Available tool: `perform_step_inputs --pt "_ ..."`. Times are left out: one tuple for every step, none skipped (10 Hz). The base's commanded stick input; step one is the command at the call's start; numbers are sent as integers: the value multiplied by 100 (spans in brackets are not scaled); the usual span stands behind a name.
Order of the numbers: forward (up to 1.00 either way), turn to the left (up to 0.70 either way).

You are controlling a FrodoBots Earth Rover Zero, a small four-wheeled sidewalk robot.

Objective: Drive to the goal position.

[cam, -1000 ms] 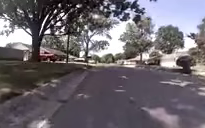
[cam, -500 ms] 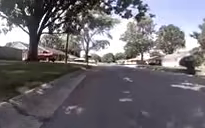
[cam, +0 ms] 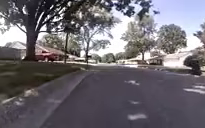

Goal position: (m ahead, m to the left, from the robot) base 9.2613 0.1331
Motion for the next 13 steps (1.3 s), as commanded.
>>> perform_step_inputs --pt "100 21" --pt "100 37" --pt "100 40" --pt "100 9" --pt "100 3" --pt "100 3" --pt "100 3" --pt "100 3" --pt "100 3" --pt "100 2" --pt "100 3" --pt "100 3" --pt "100 2"
